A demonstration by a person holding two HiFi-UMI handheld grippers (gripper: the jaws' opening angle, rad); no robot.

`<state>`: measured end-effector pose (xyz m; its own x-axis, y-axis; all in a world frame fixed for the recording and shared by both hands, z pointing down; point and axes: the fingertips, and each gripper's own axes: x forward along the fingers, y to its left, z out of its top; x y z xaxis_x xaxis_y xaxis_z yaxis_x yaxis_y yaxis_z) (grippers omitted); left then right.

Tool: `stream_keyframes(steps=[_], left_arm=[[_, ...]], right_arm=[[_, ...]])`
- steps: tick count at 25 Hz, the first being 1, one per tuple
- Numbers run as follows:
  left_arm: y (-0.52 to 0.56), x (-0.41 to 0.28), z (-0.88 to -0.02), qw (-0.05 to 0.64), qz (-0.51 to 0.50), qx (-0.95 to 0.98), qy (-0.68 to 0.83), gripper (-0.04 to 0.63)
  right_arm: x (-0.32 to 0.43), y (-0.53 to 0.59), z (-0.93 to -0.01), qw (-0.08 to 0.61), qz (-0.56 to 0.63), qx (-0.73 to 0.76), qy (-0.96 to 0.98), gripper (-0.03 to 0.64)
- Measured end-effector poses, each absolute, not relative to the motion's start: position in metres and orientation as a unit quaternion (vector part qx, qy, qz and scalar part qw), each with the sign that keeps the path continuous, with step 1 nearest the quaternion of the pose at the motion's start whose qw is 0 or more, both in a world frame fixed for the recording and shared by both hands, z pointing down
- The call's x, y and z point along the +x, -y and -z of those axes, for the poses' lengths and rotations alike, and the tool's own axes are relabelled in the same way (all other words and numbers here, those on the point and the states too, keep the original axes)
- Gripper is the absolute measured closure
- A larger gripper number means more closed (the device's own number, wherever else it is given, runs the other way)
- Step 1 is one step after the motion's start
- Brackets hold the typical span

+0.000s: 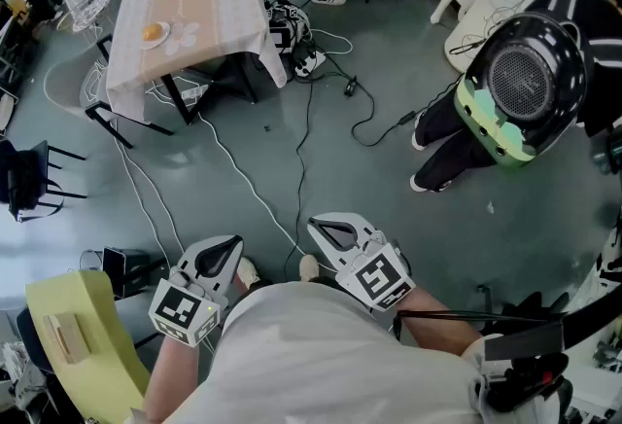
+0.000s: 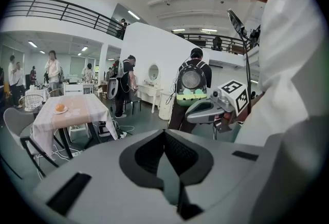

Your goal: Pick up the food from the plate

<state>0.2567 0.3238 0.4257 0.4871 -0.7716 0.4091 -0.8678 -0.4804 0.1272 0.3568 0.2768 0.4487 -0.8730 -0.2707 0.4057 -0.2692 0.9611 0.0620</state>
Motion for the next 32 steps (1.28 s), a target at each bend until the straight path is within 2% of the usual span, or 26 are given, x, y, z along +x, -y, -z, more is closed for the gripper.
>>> stream_keyframes(steps=[10, 16, 24, 26, 28, 32], left_arm=[[-0.327, 0.248, -0.431, 0.175, -0.158, 0.83, 0.505, 0.586], [-0.324, 0.214, -0.44, 0.196, -0.144, 0.818, 0.522, 0.586], [-0.285, 0.111, -0.434, 0.171, -0.12, 0.827, 0.521, 0.586], [-0.276, 0.08, -0.43, 0.165, -0.113, 0.829, 0.522, 0.586], [-0.273, 0.05, -0.428, 0.164, -0.107, 0.831, 0.52, 0.586], [-0.268, -0.008, -0.433, 0.156, -0.124, 0.84, 0.505, 0.586]], right_arm=[[0.357, -0.272, -0.456, 0.214, -0.002, 0.12, 0.97, 0.605], [0.327, -0.251, -0.46, 0.217, -0.005, 0.113, 0.97, 0.604], [0.224, -0.221, -0.448, 0.215, 0.001, 0.131, 0.968, 0.597], [0.189, -0.213, -0.443, 0.219, 0.012, 0.129, 0.967, 0.573], [0.156, -0.206, -0.437, 0.224, 0.026, 0.132, 0.965, 0.523], [0.101, -0.194, -0.43, 0.222, 0.028, 0.155, 0.962, 0.514]])
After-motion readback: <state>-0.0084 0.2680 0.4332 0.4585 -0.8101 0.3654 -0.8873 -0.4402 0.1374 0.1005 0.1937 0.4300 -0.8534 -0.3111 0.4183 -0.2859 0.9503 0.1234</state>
